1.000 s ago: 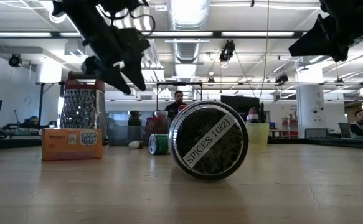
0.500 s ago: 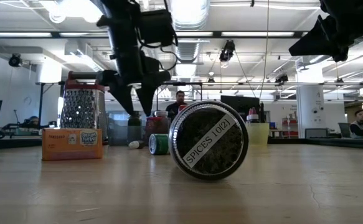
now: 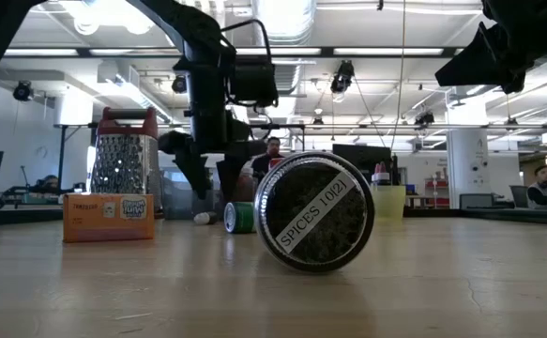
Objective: Pick & Place Kitchen Items
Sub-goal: Put the black food coloring bottle into the light yellow bin
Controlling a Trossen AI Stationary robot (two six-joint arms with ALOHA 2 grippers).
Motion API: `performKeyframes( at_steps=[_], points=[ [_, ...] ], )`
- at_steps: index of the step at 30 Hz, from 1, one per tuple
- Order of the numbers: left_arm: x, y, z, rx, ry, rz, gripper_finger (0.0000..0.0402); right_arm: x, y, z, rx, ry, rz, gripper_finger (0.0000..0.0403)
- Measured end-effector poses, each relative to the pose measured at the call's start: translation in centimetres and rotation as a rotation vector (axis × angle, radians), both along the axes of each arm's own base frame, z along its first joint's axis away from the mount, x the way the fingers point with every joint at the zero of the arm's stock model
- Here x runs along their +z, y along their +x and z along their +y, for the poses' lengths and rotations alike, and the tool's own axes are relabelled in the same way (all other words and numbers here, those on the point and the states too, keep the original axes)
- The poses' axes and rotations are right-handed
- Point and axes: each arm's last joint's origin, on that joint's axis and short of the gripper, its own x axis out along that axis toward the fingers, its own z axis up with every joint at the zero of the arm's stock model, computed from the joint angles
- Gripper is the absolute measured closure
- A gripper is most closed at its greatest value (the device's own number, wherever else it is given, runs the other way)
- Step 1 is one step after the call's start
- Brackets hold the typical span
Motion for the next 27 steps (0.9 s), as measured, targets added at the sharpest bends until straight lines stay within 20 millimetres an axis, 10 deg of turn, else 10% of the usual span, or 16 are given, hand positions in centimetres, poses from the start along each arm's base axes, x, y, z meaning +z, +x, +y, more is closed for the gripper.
performKeyframes(
  at_steps=[27],
  points=[
    [-2.6,-0.9,1.8,0.016,-0.056,-0.008,0.0184,0.0,0.0,0.0,0.0,-0.001,0.001,0.0305]
  ],
)
